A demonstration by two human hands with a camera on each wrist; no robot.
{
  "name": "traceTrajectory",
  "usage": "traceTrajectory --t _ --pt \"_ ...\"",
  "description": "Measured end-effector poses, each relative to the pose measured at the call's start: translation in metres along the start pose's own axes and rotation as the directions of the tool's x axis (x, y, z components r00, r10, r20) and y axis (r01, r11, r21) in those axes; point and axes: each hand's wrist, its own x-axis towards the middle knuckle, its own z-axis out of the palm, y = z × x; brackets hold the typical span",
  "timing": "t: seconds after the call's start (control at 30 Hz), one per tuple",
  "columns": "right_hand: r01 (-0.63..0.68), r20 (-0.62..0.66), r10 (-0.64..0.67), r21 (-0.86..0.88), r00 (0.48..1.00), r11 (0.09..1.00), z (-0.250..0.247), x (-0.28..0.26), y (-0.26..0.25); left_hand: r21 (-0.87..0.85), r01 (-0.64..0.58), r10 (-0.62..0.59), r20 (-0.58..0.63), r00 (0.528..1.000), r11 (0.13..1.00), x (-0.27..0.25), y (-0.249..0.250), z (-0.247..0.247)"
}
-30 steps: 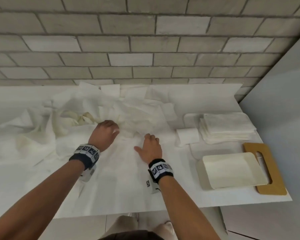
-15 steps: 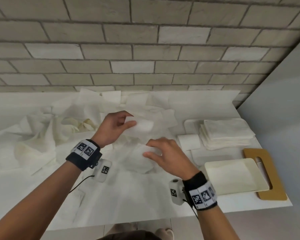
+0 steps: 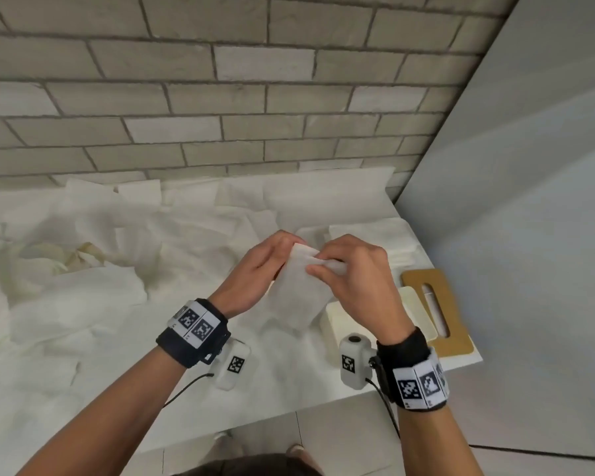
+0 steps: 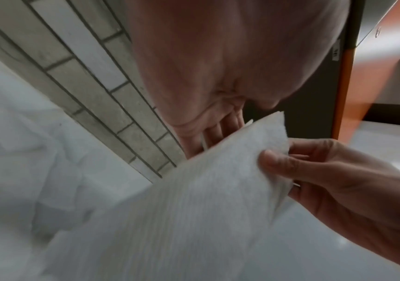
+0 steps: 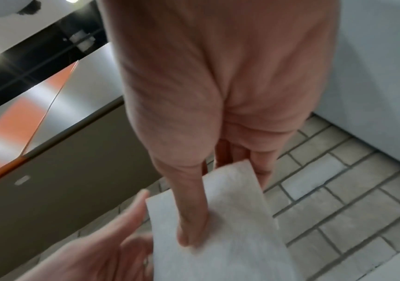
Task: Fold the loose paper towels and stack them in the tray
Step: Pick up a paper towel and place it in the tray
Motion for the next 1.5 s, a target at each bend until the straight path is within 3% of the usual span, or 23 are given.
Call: traceTrajectory --t 0.07,0.13,0.2,0.3,0.37,0.47,0.57,0.63,0.77,0.83,0.9,0.97,1.07,1.17,1.33,1.43,1.5 --pt "-0.045 -0.104 0.054 0.089 0.993 0.995 -0.027 -0.013 0.011 -0.025 0.041 -0.040 0.057 0.998 0.999 0.001 0.003 0.023" --pt "-0.139 -0.202 0.186 0.226 0.962 0.964 -0.054 -0.028 0.029 0.059 0.061 -0.065 0.069 0.995 0.996 0.002 -0.001 0.045" --pt "-0.221 -0.244 0.320 0.359 0.916 0.907 -0.075 -0.044 0.055 0.129 0.070 -0.074 0.022 0.997 0.989 0.004 -0.013 0.061" --pt "-0.359 -0.253 0.468 0.378 0.847 0.853 -0.088 -0.070 0.103 0.096 0.146 -0.141 -0.057 0.988 0.985 0.006 -0.031 0.090" --pt "-0.456 -0.252 0.531 0.302 0.809 0.838 -0.078 -0.083 0.133 0.138 0.180 -0.167 -0.103 0.981 0.974 0.005 -0.042 0.111" --pt "-0.525 -0.177 0.531 0.082 0.829 0.847 -0.050 -0.093 0.173 0.397 0.134 -0.117 -0.067 0.991 0.908 0.003 -0.065 0.142" --pt "-0.494 -0.059 0.493 -0.208 0.868 0.844 -0.020 -0.092 0.198 0.690 0.063 -0.126 0.041 0.991 0.721 0.002 -0.082 0.165" --pt "-0.434 0.029 0.483 -0.396 0.875 0.809 -0.004 -0.089 0.208 0.735 0.015 -0.094 0.066 0.993 0.678 0.003 -0.083 0.169" --pt "-0.369 0.161 0.549 -0.584 0.820 0.723 0.006 -0.083 0.214 0.710 -0.085 0.153 -0.032 0.988 0.699 0.010 -0.094 0.137" --pt "-0.382 0.134 0.570 -0.617 0.811 0.688 0.002 -0.077 0.203 0.721 -0.032 0.173 -0.123 0.977 0.692 0.018 -0.114 0.102" --pt "-0.382 0.052 0.517 -0.612 0.854 0.693 -0.004 -0.062 0.180 0.753 0.078 0.116 -0.202 0.973 0.654 0.027 -0.139 0.062" --pt "-0.366 0.033 0.445 -0.514 0.895 0.775 -0.005 -0.038 0.149 0.787 0.188 -0.002 -0.232 0.973 0.588 0.034 -0.167 0.025" --pt "-0.386 0.074 0.419 -0.270 0.905 0.882 0.011 0.018 0.107 0.834 0.209 -0.149 -0.153 0.977 0.510 0.037 -0.200 -0.009" --pt "-0.470 0.213 0.501 -0.181 0.839 0.864 0.049 0.083 0.081 0.861 0.145 -0.167 -0.071 0.983 0.487 0.038 -0.210 -0.018" --pt "-0.584 0.301 0.679 -0.351 0.670 0.732 0.127 0.128 0.086 0.919 0.086 -0.157 -0.027 0.987 0.385 0.029 -0.206 -0.026" --pt "-0.551 0.337 0.715 -0.466 0.612 0.692 0.160 0.109 0.099 0.850 0.119 -0.109 -0.073 0.991 0.512 0.016 -0.200 -0.040" --pt "-0.561 0.312 0.713 -0.454 0.628 0.692 0.173 0.099 0.106 0.723 0.189 -0.076 -0.186 0.980 0.664 0.008 -0.190 -0.054"
